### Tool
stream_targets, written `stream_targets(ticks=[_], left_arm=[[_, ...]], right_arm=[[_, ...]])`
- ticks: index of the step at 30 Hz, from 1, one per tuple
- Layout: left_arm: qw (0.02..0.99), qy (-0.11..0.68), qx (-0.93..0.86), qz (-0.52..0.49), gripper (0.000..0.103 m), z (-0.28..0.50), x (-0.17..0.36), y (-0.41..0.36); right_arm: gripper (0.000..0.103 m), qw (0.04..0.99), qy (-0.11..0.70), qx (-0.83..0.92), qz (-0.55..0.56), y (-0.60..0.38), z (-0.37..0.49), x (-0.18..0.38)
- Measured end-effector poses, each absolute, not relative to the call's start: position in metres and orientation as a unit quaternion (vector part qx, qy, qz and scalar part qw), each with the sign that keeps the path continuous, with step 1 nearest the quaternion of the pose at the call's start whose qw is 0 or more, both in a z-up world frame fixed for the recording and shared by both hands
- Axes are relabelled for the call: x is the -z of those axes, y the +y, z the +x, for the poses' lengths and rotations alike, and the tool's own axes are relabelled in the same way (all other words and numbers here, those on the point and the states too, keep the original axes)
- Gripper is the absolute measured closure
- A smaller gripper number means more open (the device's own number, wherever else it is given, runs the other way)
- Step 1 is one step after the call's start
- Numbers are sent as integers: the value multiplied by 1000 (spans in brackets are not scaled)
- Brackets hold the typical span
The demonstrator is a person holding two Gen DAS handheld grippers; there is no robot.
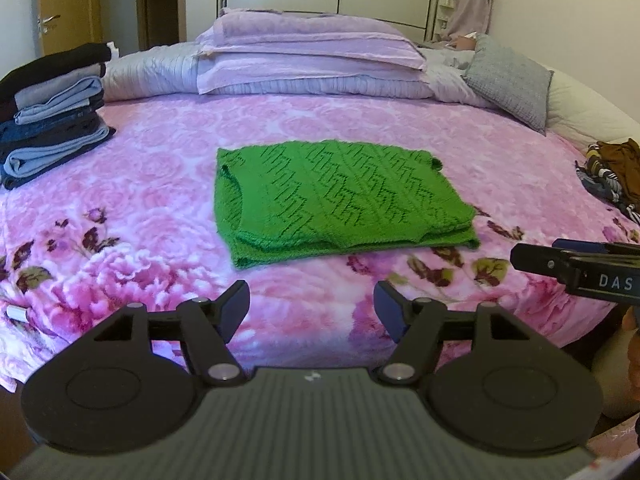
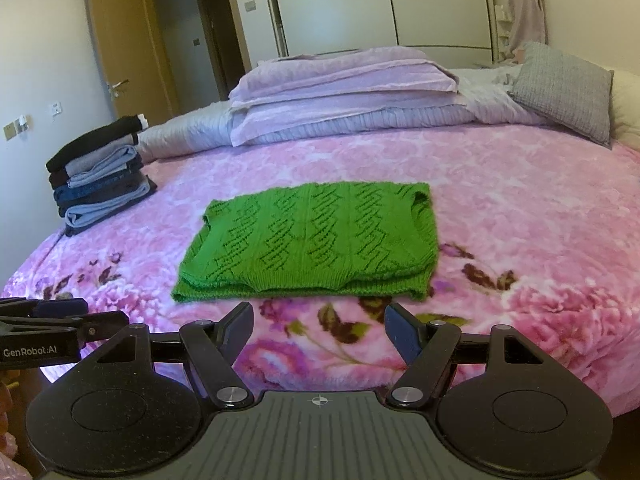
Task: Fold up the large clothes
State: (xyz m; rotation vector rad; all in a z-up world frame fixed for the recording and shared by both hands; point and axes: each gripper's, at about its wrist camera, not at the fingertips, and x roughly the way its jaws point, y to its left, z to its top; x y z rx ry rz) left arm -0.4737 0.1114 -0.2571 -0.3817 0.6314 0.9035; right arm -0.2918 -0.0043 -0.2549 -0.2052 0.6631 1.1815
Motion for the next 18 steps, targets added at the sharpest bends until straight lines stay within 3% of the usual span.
stream_targets(ticks=[18], left_arm=[[817,338,-418,-207,38,-446,280,166]], right_arm=[[33,770,356,-517,-111,37,-256,279]])
